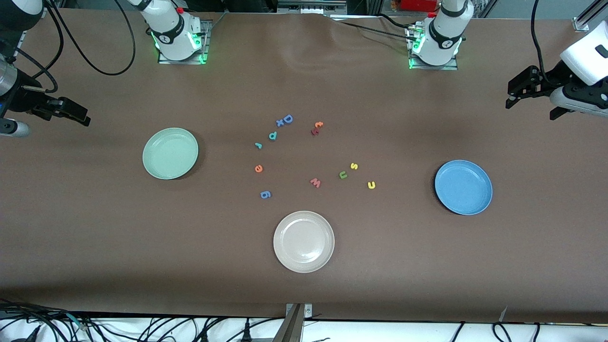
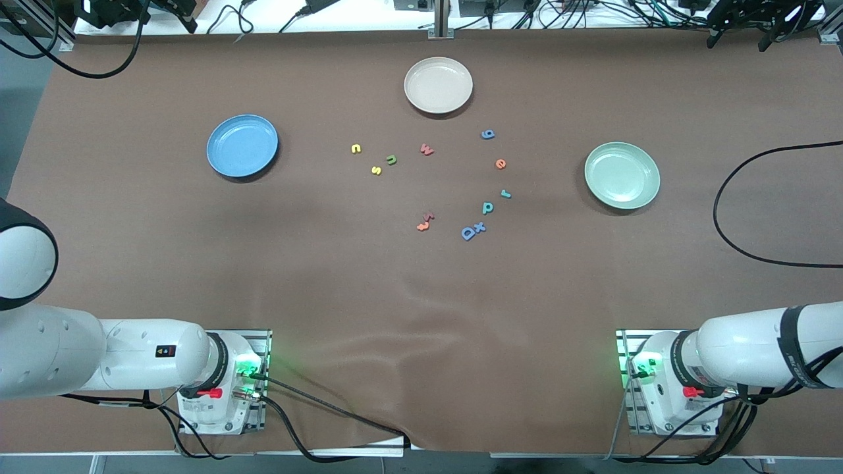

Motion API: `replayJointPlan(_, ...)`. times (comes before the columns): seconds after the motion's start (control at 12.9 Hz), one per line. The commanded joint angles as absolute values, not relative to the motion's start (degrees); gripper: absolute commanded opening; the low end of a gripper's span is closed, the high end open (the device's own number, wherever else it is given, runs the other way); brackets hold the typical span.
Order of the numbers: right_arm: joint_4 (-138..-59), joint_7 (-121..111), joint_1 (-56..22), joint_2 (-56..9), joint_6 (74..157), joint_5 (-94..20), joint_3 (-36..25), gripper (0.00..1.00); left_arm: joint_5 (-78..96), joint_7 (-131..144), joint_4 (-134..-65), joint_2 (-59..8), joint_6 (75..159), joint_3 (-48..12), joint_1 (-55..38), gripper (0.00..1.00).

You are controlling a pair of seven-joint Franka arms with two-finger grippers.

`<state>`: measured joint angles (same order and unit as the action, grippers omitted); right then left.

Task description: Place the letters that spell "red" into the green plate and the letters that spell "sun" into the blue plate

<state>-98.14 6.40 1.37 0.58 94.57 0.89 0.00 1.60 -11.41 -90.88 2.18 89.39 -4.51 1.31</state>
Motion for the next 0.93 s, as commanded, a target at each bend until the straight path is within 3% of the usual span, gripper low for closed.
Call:
replayJointPlan(0.0, -97.56, 5.63, 1.58, 1.23, 93.08, -0.26, 0.09, 1.0, 0.18, -11.43, -90.79, 2.81, 89.65, -4.57, 1.41, 1.0)
replayJointPlan(0.85, -97.21, 5.98, 1.49, 1.32, 92.55, -0.35, 1.14, 1.0, 0.18, -11.34, -90.7, 2.81, 89.65, -4.83, 1.14, 1.0)
